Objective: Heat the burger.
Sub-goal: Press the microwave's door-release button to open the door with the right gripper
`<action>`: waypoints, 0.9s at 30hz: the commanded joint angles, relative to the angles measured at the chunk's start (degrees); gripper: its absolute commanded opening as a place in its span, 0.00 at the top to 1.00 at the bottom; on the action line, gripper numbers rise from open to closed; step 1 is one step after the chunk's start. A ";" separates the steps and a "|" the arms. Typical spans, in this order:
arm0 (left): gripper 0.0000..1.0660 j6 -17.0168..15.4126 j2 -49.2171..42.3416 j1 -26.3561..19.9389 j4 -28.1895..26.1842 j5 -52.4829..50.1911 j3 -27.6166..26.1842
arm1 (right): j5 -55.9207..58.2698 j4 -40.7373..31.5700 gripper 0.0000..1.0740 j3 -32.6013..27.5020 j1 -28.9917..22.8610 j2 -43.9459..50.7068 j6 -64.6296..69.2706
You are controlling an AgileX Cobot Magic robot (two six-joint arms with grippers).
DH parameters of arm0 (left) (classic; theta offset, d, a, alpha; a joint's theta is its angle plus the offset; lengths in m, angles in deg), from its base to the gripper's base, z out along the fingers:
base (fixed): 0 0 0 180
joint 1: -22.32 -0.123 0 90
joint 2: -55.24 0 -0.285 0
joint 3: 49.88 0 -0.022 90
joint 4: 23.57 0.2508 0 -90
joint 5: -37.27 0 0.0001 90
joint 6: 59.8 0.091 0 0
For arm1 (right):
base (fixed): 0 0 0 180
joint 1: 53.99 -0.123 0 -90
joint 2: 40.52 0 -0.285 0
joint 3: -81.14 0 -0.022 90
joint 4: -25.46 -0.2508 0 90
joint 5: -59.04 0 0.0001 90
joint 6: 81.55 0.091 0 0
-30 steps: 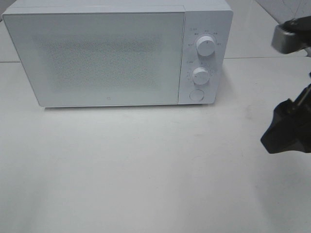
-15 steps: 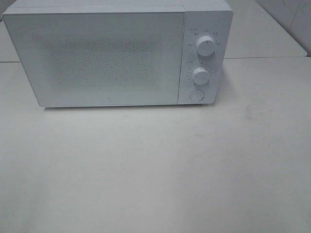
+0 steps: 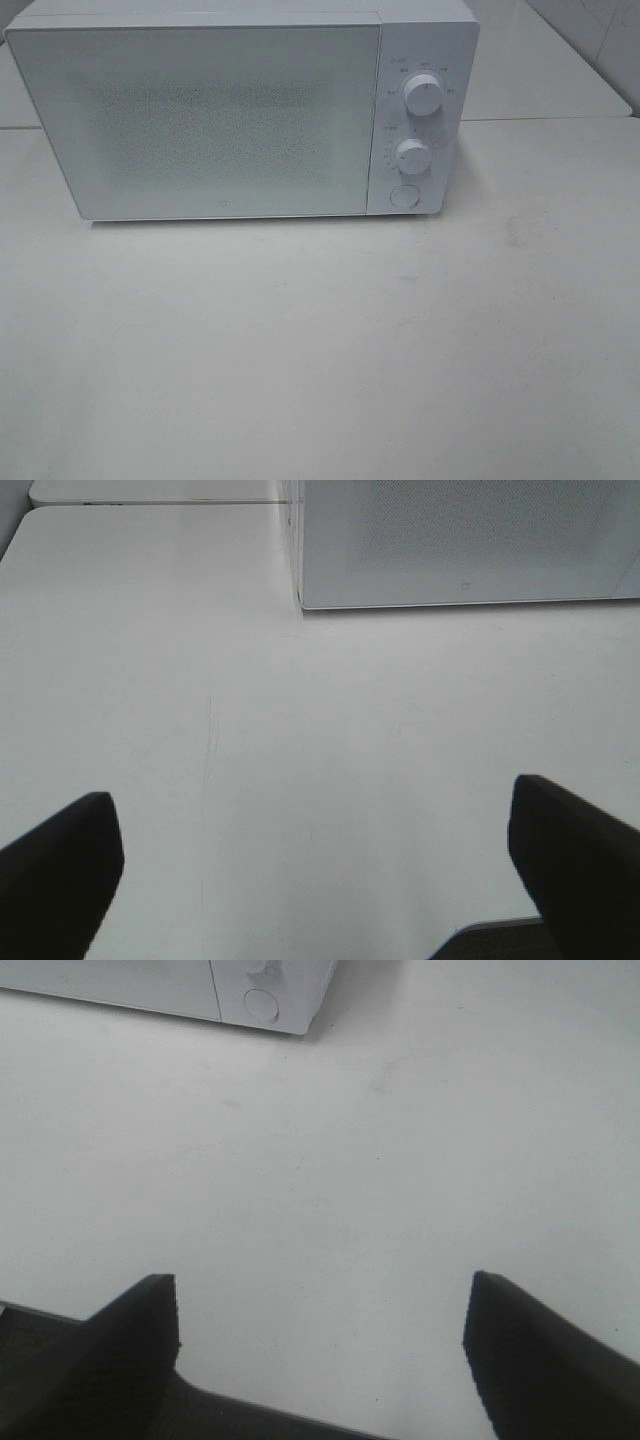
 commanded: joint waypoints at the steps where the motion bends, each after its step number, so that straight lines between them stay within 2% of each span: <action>1: 0.05 -0.23 -1.03 0.00 -0.06 -0.80 0.11 | -0.92 0.34 0.29 -0.74 1.38 1.66 0.11; 4: 0.05 -0.23 -1.03 0.00 -0.06 -0.80 0.11 | -4.41 0.46 0.29 -3.04 4.41 5.61 0.11; 8: 0.05 -0.29 -0.92 0.00 -0.06 -0.80 0.11 | -4.64 0.40 0.29 -3.27 6.47 5.67 0.06; 21: 0.05 -0.29 -0.34 0.00 -0.06 -0.80 0.11 | -4.76 0.40 0.29 -3.21 6.42 5.67 0.00; 27: 0.05 -0.29 -0.34 0.00 -0.06 -0.80 0.11 | -10.14 0.40 0.29 -0.29 6.42 1.43 0.11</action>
